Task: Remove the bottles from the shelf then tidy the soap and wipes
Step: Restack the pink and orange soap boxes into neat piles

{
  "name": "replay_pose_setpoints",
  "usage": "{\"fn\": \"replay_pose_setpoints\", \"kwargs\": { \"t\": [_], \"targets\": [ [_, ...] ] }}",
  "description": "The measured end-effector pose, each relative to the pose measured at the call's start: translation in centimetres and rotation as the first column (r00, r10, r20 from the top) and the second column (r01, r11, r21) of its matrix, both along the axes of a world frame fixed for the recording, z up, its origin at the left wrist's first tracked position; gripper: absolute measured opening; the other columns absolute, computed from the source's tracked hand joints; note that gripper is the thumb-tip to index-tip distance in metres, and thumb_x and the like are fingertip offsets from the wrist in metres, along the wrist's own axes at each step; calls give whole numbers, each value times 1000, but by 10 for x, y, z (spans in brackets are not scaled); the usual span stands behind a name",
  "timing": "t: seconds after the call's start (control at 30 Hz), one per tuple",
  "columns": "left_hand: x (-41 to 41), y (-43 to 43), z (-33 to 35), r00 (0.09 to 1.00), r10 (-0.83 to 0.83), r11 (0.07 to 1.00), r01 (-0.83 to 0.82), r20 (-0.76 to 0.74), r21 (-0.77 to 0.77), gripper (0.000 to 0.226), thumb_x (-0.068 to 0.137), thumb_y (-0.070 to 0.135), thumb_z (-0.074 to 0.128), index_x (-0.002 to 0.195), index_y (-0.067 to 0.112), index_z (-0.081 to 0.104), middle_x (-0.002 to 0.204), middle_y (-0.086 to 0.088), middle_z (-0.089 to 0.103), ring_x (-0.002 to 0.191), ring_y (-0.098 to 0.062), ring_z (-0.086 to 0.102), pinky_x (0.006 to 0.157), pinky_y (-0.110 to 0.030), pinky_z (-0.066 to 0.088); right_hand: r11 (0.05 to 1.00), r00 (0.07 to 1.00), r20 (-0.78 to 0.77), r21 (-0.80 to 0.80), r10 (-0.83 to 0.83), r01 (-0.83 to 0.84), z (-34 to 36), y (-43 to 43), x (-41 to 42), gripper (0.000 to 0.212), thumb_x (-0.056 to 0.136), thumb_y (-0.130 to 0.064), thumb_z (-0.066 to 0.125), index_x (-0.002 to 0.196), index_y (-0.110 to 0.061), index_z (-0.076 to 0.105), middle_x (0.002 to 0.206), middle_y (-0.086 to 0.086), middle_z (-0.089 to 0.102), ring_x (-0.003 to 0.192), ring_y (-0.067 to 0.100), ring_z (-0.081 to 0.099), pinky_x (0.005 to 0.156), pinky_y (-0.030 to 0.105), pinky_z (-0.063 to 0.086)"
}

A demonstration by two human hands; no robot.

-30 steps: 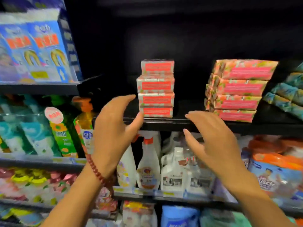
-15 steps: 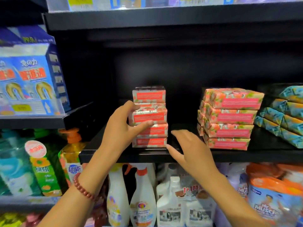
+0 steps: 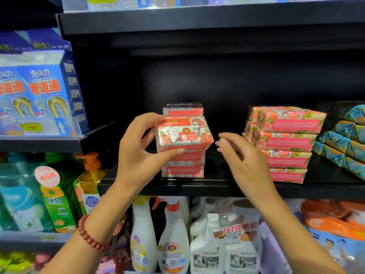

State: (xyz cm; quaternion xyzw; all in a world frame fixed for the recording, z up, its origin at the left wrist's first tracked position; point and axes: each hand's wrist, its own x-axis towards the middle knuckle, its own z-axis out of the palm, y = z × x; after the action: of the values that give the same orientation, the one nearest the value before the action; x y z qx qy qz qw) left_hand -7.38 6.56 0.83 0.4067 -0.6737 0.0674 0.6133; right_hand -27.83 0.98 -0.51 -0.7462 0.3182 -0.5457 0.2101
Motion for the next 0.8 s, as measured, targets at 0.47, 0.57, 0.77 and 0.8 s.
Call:
{"fn": "replay_pose_setpoints", "kwargs": {
  "t": [0.47, 0.57, 0.77, 0.8],
  "targets": [
    [-21, 35, 5, 951, -115, 971, 169, -288, 170, 59, 66, 50, 65, 123, 37, 52, 116, 10, 65, 111, -7, 61, 89, -25, 52, 904, 919, 40, -202, 392, -377, 37, 23, 7, 38, 75, -5, 75, 107, -17, 57, 106, -14, 62, 107, 6, 59, 85, 19, 50],
    [-11, 34, 15, 935, -175, 903, 277, -309, 328, 29, 69, 49, 67, 95, 38, 69, 99, 14, 72, 96, -4, 67, 74, -16, 53, 868, 901, 32, -284, 433, -407, 34, 24, 18, 35, 78, 0, 71, 105, -18, 56, 104, -16, 59, 105, 8, 59, 84, 19, 51],
    [24, 33, 20, 937, -192, 940, 261, -293, 219, 63, 53, 34, 80, 110, 16, 61, 100, 5, 70, 95, -15, 68, 76, -24, 54, 870, 894, -106, -205, 436, -448, 35, 19, 43, 43, 75, -12, 69, 111, -28, 50, 121, -10, 51, 117, 12, 52, 85, 23, 53],
    [30, 32, 19, 940, -198, 947, 256, -277, 192, 66, 52, 31, 81, 112, 14, 59, 102, 6, 70, 97, -14, 67, 77, -23, 54, 868, 879, -116, -142, 462, -475, 36, 18, 45, 56, 71, -20, 75, 120, -29, 48, 126, -11, 49, 119, 10, 52, 86, 22, 52]
  ]
}}
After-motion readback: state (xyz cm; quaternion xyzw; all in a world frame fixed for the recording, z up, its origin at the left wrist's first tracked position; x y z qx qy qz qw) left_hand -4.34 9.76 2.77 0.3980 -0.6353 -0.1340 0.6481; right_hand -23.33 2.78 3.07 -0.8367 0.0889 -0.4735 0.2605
